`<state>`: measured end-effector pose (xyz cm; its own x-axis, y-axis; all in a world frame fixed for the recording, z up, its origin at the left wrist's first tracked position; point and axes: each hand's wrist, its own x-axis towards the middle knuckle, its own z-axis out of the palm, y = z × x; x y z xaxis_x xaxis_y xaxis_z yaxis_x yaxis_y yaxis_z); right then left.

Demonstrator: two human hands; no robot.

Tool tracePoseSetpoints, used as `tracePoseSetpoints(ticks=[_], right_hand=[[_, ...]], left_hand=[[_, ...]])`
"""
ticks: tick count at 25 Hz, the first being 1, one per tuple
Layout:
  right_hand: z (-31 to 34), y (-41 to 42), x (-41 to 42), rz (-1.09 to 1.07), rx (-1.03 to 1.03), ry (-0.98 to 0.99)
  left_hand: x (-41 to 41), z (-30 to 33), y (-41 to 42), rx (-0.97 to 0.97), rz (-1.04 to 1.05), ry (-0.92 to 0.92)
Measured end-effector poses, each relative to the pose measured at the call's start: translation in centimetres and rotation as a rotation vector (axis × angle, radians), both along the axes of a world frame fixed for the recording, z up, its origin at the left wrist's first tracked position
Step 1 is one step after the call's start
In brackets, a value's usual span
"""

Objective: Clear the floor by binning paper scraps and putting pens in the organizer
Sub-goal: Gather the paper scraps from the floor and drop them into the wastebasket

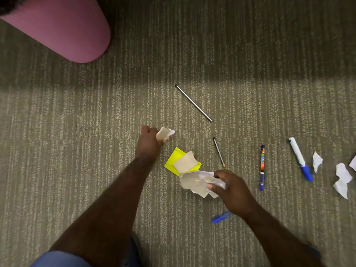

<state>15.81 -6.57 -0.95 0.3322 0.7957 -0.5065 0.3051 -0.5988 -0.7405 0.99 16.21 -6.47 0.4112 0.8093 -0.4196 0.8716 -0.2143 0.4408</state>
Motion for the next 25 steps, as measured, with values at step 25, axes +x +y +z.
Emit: tracePoseSetpoints(ticks=[25], right_hand=[[12.5,1.9,-0.4,-0.450,-0.002,0.170]], left_hand=[[-1.8,16.7,-3.4,-0.323,0.264,-0.551]])
